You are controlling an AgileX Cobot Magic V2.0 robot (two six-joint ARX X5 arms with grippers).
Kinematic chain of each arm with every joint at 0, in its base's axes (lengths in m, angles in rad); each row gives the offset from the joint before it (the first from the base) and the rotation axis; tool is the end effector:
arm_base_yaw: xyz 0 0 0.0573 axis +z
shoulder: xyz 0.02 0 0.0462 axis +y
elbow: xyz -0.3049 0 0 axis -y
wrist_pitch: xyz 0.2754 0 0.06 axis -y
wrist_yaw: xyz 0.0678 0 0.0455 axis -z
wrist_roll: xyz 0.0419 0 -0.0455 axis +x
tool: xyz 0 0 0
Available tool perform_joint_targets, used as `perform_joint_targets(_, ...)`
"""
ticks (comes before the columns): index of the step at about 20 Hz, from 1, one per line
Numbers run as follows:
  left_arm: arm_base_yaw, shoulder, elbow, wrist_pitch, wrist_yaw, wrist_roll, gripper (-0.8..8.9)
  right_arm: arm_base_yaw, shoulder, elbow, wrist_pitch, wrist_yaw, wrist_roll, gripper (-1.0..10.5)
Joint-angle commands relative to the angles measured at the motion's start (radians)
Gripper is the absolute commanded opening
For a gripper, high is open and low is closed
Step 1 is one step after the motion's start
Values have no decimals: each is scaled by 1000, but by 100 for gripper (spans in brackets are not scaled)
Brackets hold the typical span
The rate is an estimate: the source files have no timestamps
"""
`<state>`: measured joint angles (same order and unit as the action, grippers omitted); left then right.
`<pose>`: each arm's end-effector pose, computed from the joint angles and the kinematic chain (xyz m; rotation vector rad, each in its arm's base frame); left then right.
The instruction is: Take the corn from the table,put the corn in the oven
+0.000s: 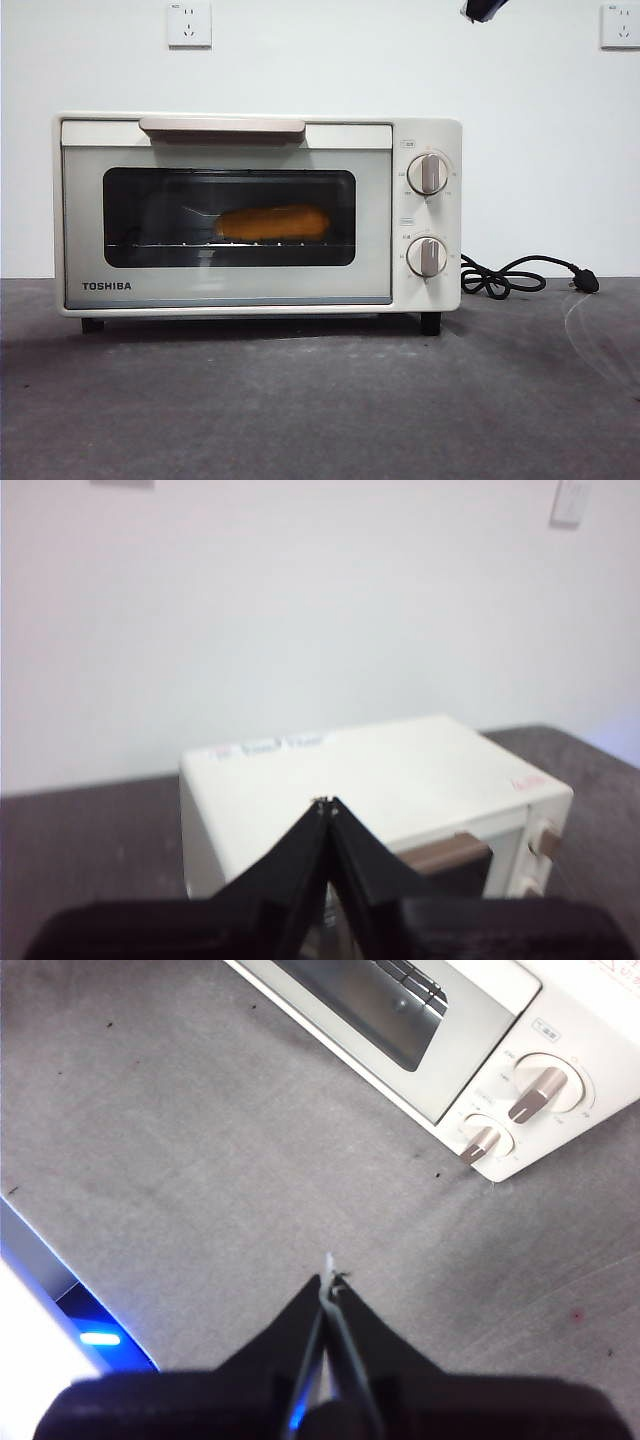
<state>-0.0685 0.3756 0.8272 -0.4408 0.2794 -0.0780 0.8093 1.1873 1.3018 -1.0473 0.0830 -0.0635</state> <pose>0.0651 -0.0160 0.3907 -0.0761 0.0028 -0.3481 0.1667 0.1698 0.3893 -0.4680 0.8394 0.7006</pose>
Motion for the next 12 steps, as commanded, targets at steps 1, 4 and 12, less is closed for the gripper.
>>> perform_joint_targets(1, -2, -69, -152, 155, -21, 12, -4, 0, 1, 2, 7, 4, 8, -2)
perform_joint_targets(4, 8, -170, -370, 340, -28, 12, -4, 0, 1, 2, 7, 4, 8, -2)
perform_joint_targets(12, 12, -369, -758, 657, -212, 11, -3, 0, 1, 2, 7, 4, 8, -2)
